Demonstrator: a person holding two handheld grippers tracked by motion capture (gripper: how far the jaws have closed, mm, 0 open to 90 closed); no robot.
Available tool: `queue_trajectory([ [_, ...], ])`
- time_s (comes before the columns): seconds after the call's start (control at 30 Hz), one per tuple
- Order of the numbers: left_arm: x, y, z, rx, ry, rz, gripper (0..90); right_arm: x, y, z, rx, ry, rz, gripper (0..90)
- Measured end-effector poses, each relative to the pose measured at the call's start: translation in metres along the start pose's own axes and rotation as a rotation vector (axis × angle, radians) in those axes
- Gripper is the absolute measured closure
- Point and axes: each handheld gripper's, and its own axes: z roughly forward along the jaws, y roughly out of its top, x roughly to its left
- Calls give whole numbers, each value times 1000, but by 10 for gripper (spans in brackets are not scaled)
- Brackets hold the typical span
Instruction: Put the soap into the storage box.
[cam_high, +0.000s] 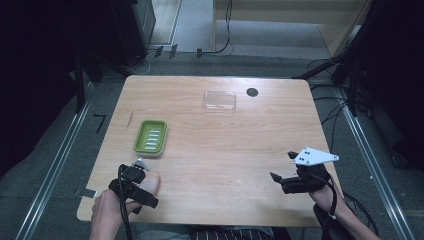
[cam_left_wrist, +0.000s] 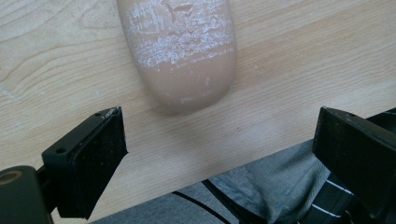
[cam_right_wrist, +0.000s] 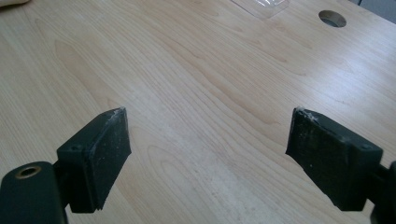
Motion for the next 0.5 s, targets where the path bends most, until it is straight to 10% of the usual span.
queue_trajectory([
  [0.5,-2,12,4,-11,-13,-22,29,1,2,4,14,1,-9,135],
])
